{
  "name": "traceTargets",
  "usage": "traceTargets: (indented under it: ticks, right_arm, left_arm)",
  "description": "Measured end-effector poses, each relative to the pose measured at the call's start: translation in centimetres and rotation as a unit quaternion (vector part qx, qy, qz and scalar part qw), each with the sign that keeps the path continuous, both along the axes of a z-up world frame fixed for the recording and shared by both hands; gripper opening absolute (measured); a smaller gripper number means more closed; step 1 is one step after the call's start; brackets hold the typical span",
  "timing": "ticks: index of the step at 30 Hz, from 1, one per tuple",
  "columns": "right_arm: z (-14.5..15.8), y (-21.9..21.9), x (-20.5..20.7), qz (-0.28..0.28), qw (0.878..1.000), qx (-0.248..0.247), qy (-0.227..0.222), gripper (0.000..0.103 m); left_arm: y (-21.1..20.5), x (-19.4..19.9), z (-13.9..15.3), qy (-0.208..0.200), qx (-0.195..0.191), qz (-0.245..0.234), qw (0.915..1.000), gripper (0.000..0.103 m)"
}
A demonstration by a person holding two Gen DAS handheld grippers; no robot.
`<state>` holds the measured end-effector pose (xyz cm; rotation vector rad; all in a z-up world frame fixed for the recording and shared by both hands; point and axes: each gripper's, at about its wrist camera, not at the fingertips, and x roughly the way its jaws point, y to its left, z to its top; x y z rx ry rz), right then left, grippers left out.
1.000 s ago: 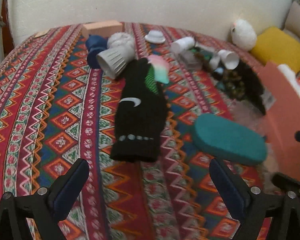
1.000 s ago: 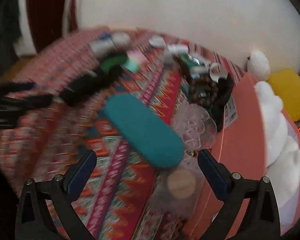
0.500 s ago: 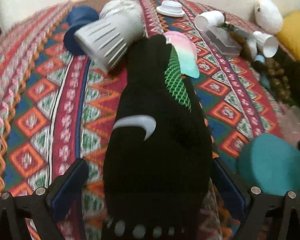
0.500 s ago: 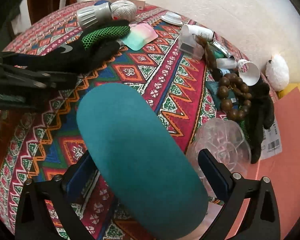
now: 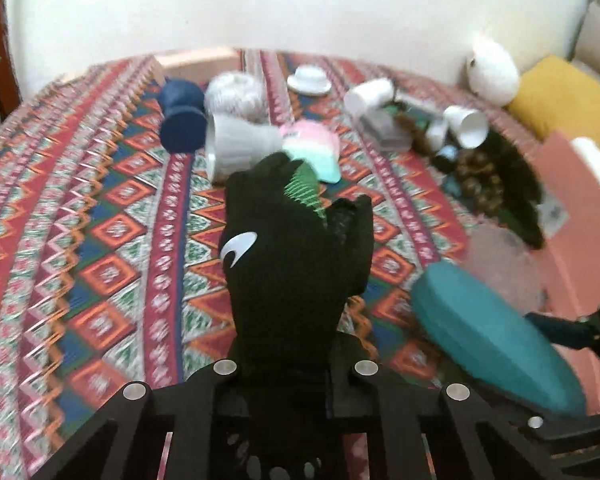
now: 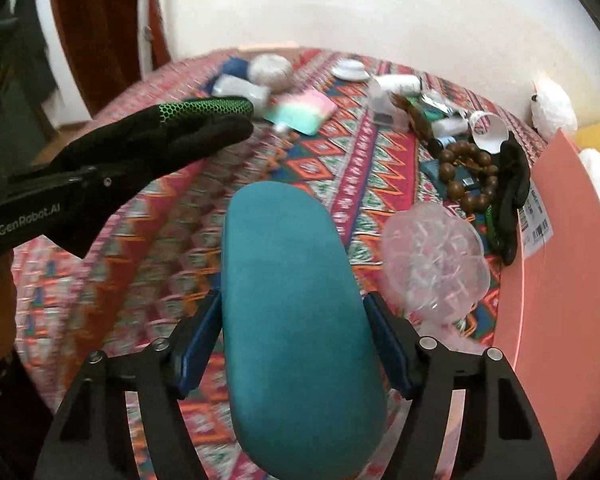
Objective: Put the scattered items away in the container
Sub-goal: 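Grasp the black glove with the left tool while the right grasps the teal case, then lower the glove and teal case into the pink box and open both tools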
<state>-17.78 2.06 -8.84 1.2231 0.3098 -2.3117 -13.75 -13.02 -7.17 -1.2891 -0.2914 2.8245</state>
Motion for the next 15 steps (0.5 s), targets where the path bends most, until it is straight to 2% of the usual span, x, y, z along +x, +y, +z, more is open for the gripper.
traceTargets:
  ticks: [3,5,11,15]
  right_arm:
    - [2.0,0.2,2.5,0.011,0.999,-0.04,0.01,0.074]
    - [3.8,0.8,4.1,0.018,0.996,-0.09,0.006,0.074]
    - [9.9,4.5,8.5,0.031,0.978,-0.208,0.011,0.074]
    - [13.5,7.4,11.7,0.025,0.971,-0.234,0.042,0.074]
  left_arm:
    - [0.0,3.0,2.3,0.023,-0.004,-0.001,0.9997,0.012]
    - [-0.1,4.6,3.6,0.036,-0.002,0.0,0.9994,0.012]
    - [-0.2,9.1,8.4,0.083,0.009,-0.009,0.9965,0.012]
    - [1.3,12.0,12.2,0.127,0.008,-0.036,0.9913,0.012]
